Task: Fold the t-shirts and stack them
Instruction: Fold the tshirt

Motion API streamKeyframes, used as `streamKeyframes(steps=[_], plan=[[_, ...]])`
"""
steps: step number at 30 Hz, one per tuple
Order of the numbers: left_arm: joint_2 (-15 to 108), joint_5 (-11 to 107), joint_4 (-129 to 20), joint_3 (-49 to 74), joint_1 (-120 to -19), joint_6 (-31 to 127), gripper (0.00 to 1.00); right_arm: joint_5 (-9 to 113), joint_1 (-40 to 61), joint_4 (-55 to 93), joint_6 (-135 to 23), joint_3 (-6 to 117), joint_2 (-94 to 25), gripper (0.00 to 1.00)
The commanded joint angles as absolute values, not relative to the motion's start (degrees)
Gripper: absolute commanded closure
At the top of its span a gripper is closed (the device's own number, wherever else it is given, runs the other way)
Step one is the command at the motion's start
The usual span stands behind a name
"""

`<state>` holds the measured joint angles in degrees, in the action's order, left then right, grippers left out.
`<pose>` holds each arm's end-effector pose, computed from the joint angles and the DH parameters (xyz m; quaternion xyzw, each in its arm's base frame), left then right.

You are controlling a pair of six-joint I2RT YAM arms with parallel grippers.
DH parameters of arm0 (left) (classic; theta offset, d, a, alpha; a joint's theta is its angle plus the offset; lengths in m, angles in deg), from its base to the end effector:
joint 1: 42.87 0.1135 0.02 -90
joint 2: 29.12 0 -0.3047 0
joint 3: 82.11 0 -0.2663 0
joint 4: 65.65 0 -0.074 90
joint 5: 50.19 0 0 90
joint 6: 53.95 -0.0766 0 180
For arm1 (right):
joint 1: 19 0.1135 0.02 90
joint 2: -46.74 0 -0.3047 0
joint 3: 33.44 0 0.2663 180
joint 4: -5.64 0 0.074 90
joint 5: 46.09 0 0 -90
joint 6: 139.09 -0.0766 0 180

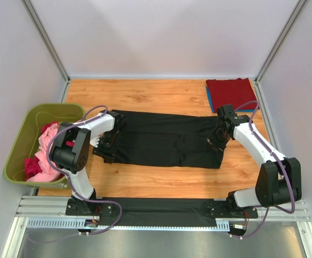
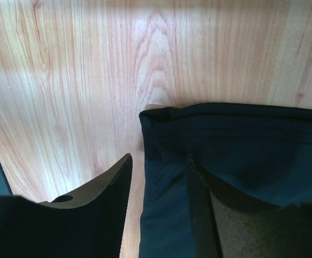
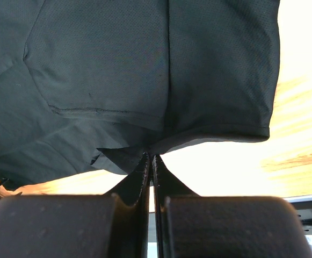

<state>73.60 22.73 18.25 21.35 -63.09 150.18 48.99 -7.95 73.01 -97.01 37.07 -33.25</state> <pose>0.2663 -0.0741 0.1550 -0.6940 0.6836 0.2156 0.0679 0.2577 0.0572 0.2233 0.3090 0.9431 0.0946 0.0779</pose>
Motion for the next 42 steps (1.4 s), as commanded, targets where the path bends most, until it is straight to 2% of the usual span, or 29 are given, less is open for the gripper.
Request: streamKeyframes(steps=[1, 6, 7, 9, 10, 12, 17, 24, 32, 42], plan=[[73.9, 22.0, 18.6, 21.1, -62.1, 153.7, 0.49, 49.8, -8.5, 72.5, -96.6, 38.6, -31.3, 1.00], [74.4, 21.8, 18.1, 21.4, -62.5, 153.3, 0.59, 50.2, -8.9, 73.0, -96.6, 38.9, -31.1, 1.00], [74.4, 21.7, 18.6, 21.4, -62.5, 152.9, 0.68, 50.2, -8.9, 73.0, -96.9, 38.8, -31.0, 1.00], [74.2, 21.1, 19.3, 21.5, -62.6, 152.4, 0.77, 50.3, -9.0, 72.9, -97.3, 38.6, -30.5, 1.00], [73.8, 20.7, 20.1, 21.6, -62.6, 152.4, 0.88, 50.6, -9.0, 72.8, -97.4, 38.6, -30.4, 1.00], [73.3, 20.5, 20.1, 22.1, -62.6, 152.2, 0.99, 50.5, -8.9, 72.7, -97.4, 38.3, -30.3, 1.00], [72.2, 20.5, 21.1, 20.9, -62.6, 150.1, 1.00, 49.1, -8.9, 73.2, -97.4, 37.9, -29.9, 1.00], [75.6, 17.2, 34.2, 8.2, -62.6, 145.9, 1.00, 44.3, -9.2, 75.4, -97.0, 39.5, -26.0, 1.00], [74.7, 16.2, 35.1, 4.5, -62.6, 142.9, 1.00, 43.8, -9.6, 75.0, -95.9, 43.5, -25.0, 1.00], [80.9, 12.9, 37.5, -5.8, -62.2, 137.7, 1.00, 37.8, -10.2, 72.3, -90.7, 49.7, -27.3, 1.00]])
